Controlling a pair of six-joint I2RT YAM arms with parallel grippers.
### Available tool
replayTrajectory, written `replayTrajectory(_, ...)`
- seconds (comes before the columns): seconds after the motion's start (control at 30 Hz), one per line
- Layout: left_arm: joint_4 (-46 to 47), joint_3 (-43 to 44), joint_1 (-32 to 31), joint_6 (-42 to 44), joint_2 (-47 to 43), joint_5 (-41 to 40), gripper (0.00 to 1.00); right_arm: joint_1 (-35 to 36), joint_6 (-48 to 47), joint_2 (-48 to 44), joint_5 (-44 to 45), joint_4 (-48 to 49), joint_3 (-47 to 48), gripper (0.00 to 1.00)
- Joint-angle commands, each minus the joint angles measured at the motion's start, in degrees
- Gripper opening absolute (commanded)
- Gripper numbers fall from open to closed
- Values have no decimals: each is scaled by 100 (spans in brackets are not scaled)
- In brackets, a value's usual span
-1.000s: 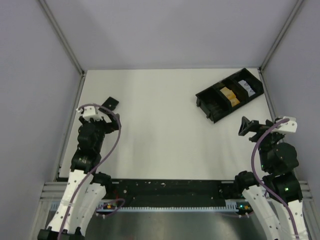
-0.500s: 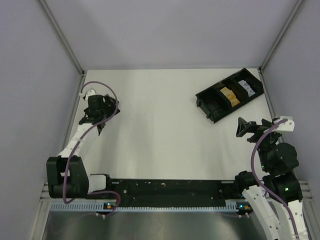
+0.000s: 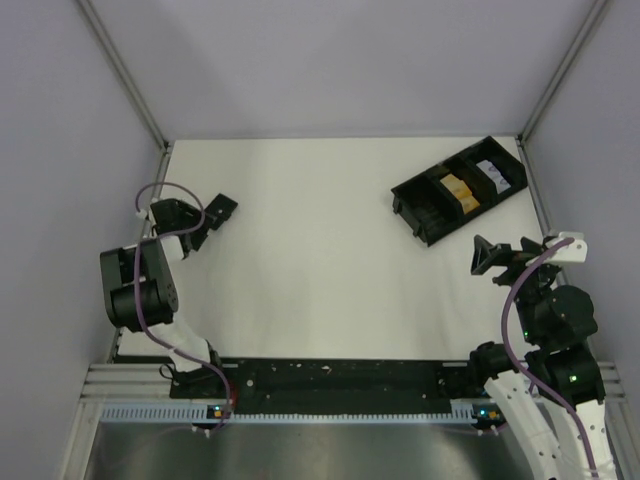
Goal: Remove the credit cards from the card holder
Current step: Move the card holder to the center of the board.
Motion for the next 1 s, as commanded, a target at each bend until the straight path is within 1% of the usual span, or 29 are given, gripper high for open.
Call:
replayTrajectory(0.0, 828, 330, 314, -364, 665, 745, 57, 66, 34, -87, -42, 261, -49, 99)
replayTrajectory(0.03, 995, 313, 341, -408, 771, 824, 54, 75, 17, -87, -25, 270, -58, 99)
replayTrajectory(0.07, 1162, 304, 367, -435, 876, 894, 54, 75, 25, -87, -25, 261, -58, 99)
replayTrajectory(0.2, 1496, 392, 385, -479, 1220, 1167, 53, 66, 25, -87, -33, 279, -76, 99)
replayTrajectory(0.33, 1594, 401, 368, -523, 1264, 1177, 53, 75, 8, -87, -42, 296, -84, 99)
replayTrajectory(0.4, 1576, 418, 385, -497, 1264, 1168, 48, 75, 8, -87, -33, 305, -84, 99)
replayTrajectory(0.43, 1576, 410, 385, -488, 1264, 1168, 45, 75, 8, -87, -33, 305, -84, 99)
replayTrajectory(0.47, 1576, 409, 385, -479, 1256, 1168, 34, 66, 8, -87, -33, 296, -84, 99)
replayTrajectory(0.5, 1576, 409, 385, -470, 1255, 1176, 27, 75, 8, -87, -33, 305, -84, 99)
replayTrajectory(0.57, 1611, 383, 368, -479, 1255, 1229, 17, 75, 16, -78, -42, 296, -84, 99)
replayTrajectory(0.6, 1638, 366, 376, -479, 1255, 1247, 9, 66, 8, -87, -60, 305, -84, 99)
replayTrajectory(0.67, 1708, 331, 377, -488, 1220, 1299, 0, 75, 25, -78, -69, 296, -84, 99)
replayTrajectory(0.83, 1893, 102, 359, -549, 992, 1405, 0, 75, 25, -78, -112, 296, -84, 99)
replayTrajectory(0.97, 2156, -406, 263, -794, 589, 1493, 0, 75, 43, -87, -209, 296, -76, 99)
